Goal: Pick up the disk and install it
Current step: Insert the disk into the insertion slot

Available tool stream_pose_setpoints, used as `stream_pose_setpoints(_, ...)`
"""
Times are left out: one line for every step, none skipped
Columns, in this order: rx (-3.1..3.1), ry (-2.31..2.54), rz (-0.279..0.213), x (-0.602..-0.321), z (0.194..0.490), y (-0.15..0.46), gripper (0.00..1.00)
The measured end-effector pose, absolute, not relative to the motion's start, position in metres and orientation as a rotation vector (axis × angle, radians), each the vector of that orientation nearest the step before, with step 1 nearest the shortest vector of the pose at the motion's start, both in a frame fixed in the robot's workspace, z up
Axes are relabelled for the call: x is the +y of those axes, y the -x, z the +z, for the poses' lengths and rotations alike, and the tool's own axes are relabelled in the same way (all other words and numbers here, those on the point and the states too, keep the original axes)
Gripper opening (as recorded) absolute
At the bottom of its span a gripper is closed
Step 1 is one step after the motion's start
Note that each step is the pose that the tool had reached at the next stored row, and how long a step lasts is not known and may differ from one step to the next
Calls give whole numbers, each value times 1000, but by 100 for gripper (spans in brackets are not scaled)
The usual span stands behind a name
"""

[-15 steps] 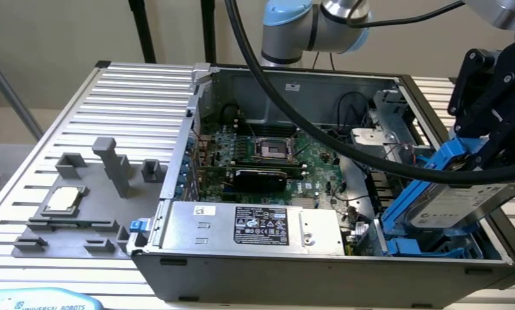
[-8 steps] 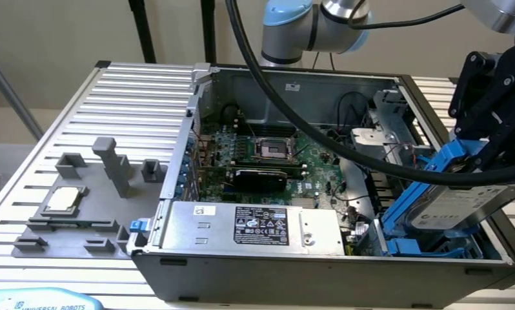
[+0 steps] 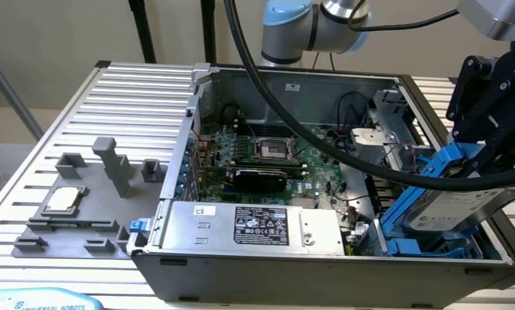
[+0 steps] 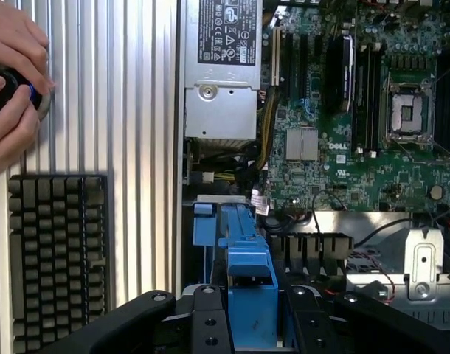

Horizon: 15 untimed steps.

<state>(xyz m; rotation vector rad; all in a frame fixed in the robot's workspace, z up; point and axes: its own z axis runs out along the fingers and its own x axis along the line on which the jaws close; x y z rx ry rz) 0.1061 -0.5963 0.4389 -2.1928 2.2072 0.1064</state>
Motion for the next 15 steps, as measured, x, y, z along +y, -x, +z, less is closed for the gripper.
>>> stream_pose_setpoints(2207,2193,107,-596,438,-106,33)
stream_pose_setpoints(2207,2193,106,-595,437,-106,33)
stream_pose_setpoints(2207,2193,106,-595,436,-106,33)
stream_pose_setpoints(2207,2193,106,-594,435,-106,33)
stream_pose_setpoints(2207,2193,107,-593,434,-106,33)
stream_pose_setpoints(2207,2193,106,-592,433,-106,33)
stream_pose_setpoints(2207,2193,106,-591,432,-106,33)
stream_pose_setpoints(2207,2193,106,-591,431,-106,33)
stream_pose_setpoints(2207,2193,106,-590,430,-106,33)
stream_pose_setpoints(2207,2193,106,-590,429,-106,33)
stream_pose_setpoints(2207,2193,106,-590,428,-106,33)
stream_pose_setpoints(2207,2193,107,-589,427,-106,33)
stream_pose_setpoints(2207,2193,106,-589,426,-106,33)
stream_pose_setpoints(2207,2193,106,-589,424,-106,33)
stream_pose_setpoints(2207,2193,107,-588,423,-106,33)
